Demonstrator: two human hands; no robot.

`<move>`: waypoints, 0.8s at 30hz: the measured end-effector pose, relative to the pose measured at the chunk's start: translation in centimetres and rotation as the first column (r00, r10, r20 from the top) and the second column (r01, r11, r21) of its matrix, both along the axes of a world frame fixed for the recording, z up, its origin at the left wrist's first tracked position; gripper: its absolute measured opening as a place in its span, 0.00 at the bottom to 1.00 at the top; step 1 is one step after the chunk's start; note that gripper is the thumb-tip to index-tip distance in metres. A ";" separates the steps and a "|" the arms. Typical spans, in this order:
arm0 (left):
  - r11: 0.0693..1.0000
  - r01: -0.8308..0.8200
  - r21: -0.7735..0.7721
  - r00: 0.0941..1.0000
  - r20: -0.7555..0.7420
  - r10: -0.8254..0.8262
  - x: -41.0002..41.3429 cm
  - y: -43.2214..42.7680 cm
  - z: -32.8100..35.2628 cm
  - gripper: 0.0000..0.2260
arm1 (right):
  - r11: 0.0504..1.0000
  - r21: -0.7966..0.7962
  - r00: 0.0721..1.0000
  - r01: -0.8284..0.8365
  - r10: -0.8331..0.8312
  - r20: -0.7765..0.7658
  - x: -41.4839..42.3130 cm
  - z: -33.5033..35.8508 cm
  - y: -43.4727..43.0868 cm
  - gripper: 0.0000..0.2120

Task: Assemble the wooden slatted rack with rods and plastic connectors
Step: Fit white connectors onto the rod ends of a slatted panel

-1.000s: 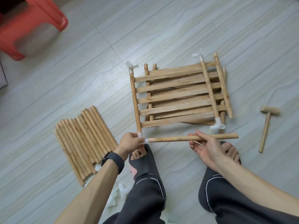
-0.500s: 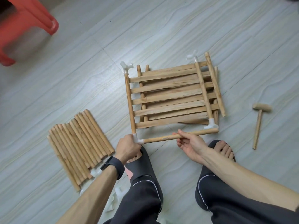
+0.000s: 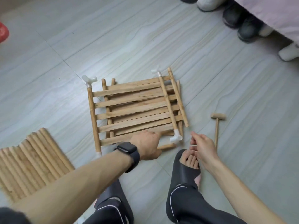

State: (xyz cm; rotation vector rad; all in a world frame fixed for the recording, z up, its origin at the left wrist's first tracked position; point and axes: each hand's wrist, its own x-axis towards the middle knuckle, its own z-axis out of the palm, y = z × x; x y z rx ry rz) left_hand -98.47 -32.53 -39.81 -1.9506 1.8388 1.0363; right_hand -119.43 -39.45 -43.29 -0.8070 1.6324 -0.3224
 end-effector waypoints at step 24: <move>0.940 0.132 -0.313 0.991 0.036 -0.127 -0.1 2.6 -6.8 0.12 | 0.955 0.179 0.964 -0.238 0.210 0.162 3.8 -6.1 -1.2 0.12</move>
